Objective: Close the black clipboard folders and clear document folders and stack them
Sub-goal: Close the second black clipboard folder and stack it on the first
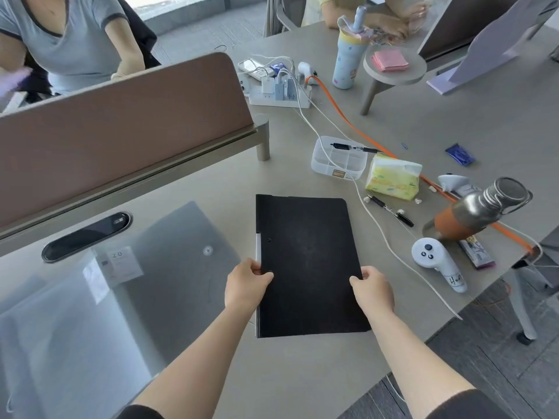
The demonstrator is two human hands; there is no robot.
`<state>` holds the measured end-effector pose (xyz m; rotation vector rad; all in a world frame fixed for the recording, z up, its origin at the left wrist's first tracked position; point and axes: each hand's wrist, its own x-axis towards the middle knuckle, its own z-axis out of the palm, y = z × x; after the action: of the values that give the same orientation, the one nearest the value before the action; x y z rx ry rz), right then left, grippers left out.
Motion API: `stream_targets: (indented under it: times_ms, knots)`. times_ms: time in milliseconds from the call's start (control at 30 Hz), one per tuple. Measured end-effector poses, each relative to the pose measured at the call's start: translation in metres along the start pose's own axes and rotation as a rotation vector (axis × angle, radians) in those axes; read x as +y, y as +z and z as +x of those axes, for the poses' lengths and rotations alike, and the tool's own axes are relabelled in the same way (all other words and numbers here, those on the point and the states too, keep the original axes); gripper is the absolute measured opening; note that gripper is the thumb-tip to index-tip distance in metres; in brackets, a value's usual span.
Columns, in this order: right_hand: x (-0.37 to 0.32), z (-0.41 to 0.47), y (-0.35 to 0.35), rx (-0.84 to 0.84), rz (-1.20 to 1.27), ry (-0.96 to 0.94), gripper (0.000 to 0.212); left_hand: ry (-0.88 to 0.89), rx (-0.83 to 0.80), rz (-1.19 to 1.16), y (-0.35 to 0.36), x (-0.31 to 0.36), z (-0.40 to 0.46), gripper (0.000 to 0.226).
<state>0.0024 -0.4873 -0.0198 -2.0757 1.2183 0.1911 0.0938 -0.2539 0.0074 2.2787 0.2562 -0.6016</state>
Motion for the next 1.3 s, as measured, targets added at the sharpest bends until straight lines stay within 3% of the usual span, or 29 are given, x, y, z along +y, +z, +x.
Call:
stream_targets:
  times_ms: [200,433,1067,1300]
  knots:
    - [0.0,-0.003,0.003,0.014,-0.072,0.013,0.037,0.02,0.008,0.052,-0.002,-0.004,0.0,0.022]
    - [0.0,-0.005,0.008,0.056,-0.098,0.051,0.035,-0.008,-0.074,-0.057,0.003,-0.01,0.002,0.052]
    - [-0.004,0.02,0.011,0.012,-0.005,0.08,0.041,-0.13,-0.117,-0.157,0.004,-0.024,-0.008,0.045]
    - [-0.011,0.023,0.01,-0.003,-0.028,0.045,0.042,-0.132,-0.095,-0.189,0.006,-0.029,-0.015,0.053]
